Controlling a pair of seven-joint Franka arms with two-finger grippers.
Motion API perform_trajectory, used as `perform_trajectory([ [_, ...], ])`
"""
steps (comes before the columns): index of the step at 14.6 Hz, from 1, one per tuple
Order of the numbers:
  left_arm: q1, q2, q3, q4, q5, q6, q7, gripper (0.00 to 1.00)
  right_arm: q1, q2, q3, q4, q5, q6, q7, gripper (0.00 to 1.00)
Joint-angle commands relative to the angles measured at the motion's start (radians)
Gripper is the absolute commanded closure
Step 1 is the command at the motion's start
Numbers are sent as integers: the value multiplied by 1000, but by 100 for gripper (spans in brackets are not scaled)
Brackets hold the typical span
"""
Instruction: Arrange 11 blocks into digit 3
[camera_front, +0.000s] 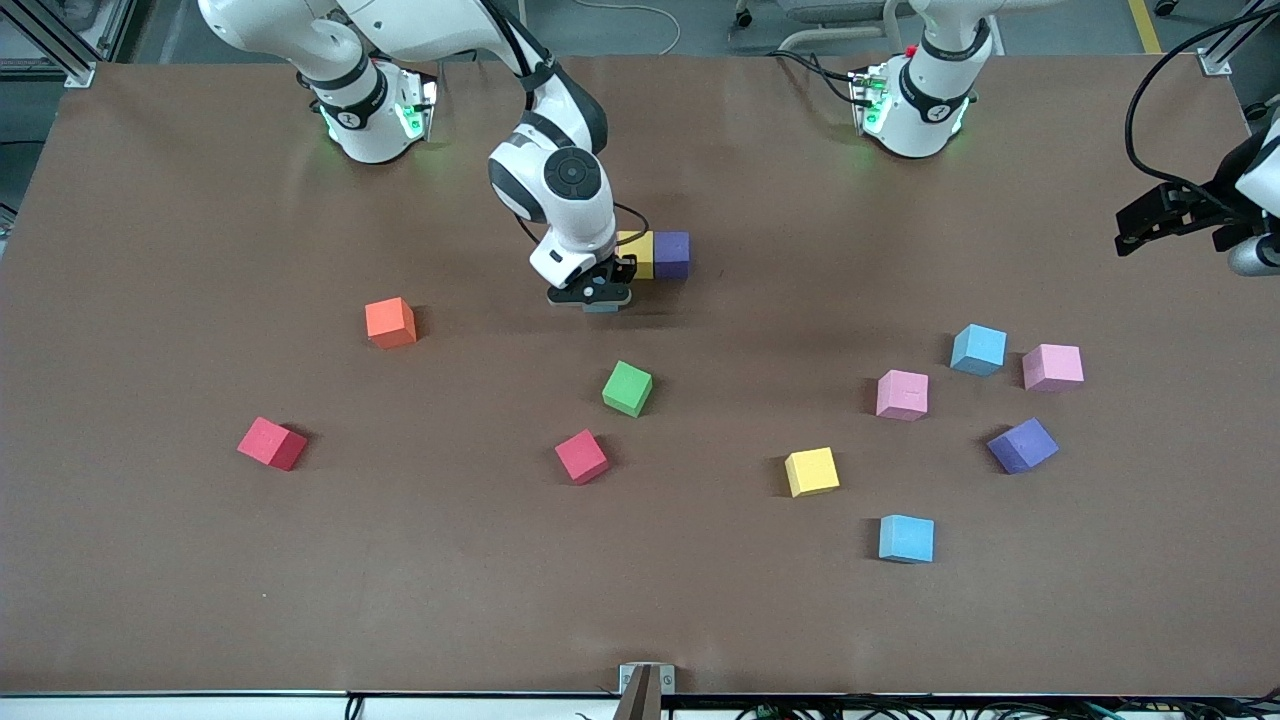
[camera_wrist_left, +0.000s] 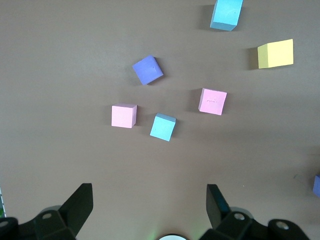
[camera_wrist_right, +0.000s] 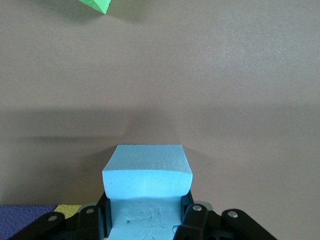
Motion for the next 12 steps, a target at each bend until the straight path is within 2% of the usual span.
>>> perform_trajectory([
  [1, 6, 6, 1, 13, -14, 3, 18, 0, 12, -17, -3, -30, -7, -14, 36, 94],
  [12, 7, 5, 3, 19, -13, 3, 19, 0, 15, -11, -3, 3, -8, -16, 59, 93],
])
